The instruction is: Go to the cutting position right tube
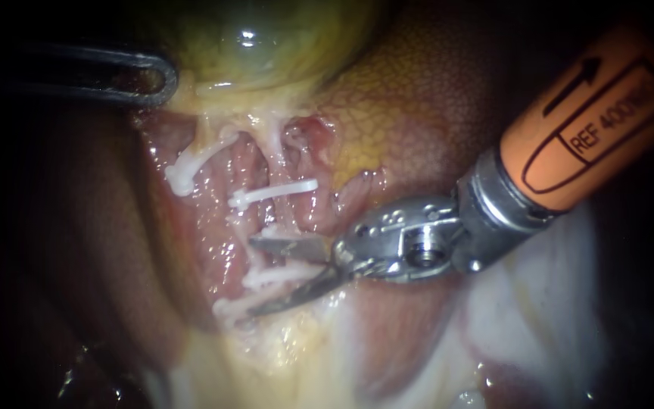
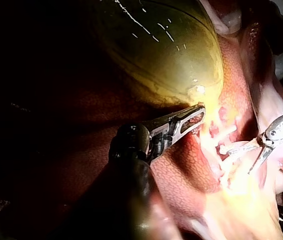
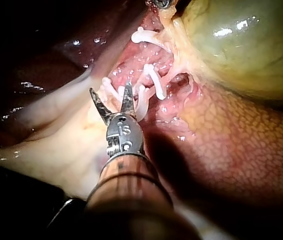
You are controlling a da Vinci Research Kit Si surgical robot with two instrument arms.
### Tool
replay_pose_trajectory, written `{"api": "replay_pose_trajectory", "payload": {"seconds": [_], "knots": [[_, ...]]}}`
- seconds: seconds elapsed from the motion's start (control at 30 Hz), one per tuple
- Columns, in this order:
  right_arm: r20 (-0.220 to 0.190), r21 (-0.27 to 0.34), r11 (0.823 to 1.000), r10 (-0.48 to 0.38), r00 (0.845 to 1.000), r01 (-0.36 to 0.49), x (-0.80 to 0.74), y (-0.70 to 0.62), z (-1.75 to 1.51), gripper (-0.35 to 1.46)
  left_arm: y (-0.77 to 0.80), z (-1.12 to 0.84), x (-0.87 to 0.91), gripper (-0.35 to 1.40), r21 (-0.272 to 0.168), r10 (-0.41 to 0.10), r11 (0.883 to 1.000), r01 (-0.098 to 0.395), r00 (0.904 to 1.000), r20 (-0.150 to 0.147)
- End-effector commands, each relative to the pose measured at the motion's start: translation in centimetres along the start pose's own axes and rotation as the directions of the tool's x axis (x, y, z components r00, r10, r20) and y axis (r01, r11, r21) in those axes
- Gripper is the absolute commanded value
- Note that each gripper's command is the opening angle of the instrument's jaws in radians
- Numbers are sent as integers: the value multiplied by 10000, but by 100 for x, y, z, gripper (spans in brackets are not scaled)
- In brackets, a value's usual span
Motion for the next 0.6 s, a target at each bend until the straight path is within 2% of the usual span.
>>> {"api": "replay_pose_trajectory", "payload": {"seconds": [0.03, 0.37, 0.47, 0.6], "knots": [[-32, 11, 10000, -4, 10000, 4, -1, 1, -3, 113, 0, 0, 0, -35, 3, 0, 10000, 0, 10000, 0], [-80, 121, 9999, 57, 10000, -56, -8, 2, -39, 113, 0, 0, 0, -35, 4, 0, 10000, 0, 10000, 0], [-132, 78, 9999, 118, 9998, -117, -11, 5, -49, 113, 0, 0, 0, -35, 3, 0, 10000, 0, 10000, 0], [-186, 85, 9997, 235, 9996, -233, -19, 15, -55, 113, 0, 0, 0, -35, 3, 0, 10000, 0, 10000, 0]]}}
